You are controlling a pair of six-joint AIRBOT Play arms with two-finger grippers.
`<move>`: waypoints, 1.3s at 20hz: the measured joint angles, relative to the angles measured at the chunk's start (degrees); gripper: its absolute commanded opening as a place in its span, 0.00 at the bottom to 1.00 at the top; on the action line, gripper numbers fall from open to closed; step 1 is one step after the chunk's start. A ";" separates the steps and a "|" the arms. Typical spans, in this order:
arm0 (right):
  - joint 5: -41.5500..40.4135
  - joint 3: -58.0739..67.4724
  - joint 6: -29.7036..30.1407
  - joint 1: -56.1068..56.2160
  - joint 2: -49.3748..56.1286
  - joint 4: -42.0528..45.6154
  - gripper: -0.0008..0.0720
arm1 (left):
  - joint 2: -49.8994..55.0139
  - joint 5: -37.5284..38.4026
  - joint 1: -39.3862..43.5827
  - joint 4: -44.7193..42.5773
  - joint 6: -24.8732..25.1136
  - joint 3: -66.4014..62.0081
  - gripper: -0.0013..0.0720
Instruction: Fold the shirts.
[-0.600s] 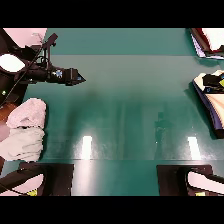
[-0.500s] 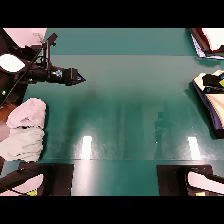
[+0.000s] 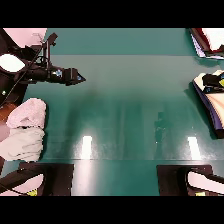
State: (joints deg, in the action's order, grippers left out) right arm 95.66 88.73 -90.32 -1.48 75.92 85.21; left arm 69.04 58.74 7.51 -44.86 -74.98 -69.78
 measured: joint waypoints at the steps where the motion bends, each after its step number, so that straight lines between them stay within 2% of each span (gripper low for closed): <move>1: 0.09 0.00 0.02 0.00 0.00 0.00 0.04 | 0.00 -0.66 0.00 0.17 -0.02 0.00 0.05; 5: 0.46 0.00 0.02 0.00 0.00 -0.02 0.04 | -0.13 -1.38 -1.53 -0.07 -0.52 -2.62 0.05; 7: 0.57 0.00 0.00 0.00 -0.02 -0.13 0.04 | -0.22 2.67 -3.91 -4.46 -1.88 -6.95 0.05; 9: 1.05 0.00 0.02 0.00 -0.02 -0.15 0.04 | -0.26 8.33 -6.78 -12.50 -3.56 -11.58 0.05; 10: 1.20 0.00 0.00 0.00 -0.02 -0.17 0.04 | -0.31 11.39 -8.35 -17.14 -4.24 -13.33 0.34; 11: 1.22 -0.02 0.02 0.00 -0.02 -0.20 0.04 | -0.33 13.99 -9.79 -21.27 -4.92 -14.27 0.80; 12: 1.33 0.00 0.02 0.00 -0.02 -0.20 0.04 | -0.31 16.24 -11.39 -25.77 -6.05 -14.51 0.95; 17: 1.62 0.00 0.02 0.02 -0.02 -2.43 0.04 | -0.17 19.58 -17.86 -40.50 -10.49 -5.57 0.94; 21: -0.09 -0.02 0.00 0.20 -0.02 -5.84 0.04 | 0.07 15.34 -20.74 -47.34 -11.56 6.78 0.93; 22: -0.48 0.00 0.00 0.35 -0.02 -6.27 0.04 | 0.15 14.03 -21.14 -48.61 -11.72 9.27 0.71; 23: -0.74 -0.02 0.00 0.52 -0.02 -6.51 0.04 | 0.22 12.92 -21.40 -49.53 -11.80 11.02 0.29; 24: -1.03 -0.02 0.00 0.68 -0.02 -6.93 0.04 | 0.24 11.91 -21.53 -50.12 -11.89 12.33 0.07; 26: -1.33 -0.02 0.00 0.83 -0.02 -7.15 0.04 | 0.24 10.93 -21.79 -50.93 -11.98 13.27 0.05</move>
State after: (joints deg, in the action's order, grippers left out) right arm 94.32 88.71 -90.32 -0.64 75.90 78.06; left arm 69.28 69.67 -14.28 -95.79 -86.96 -56.51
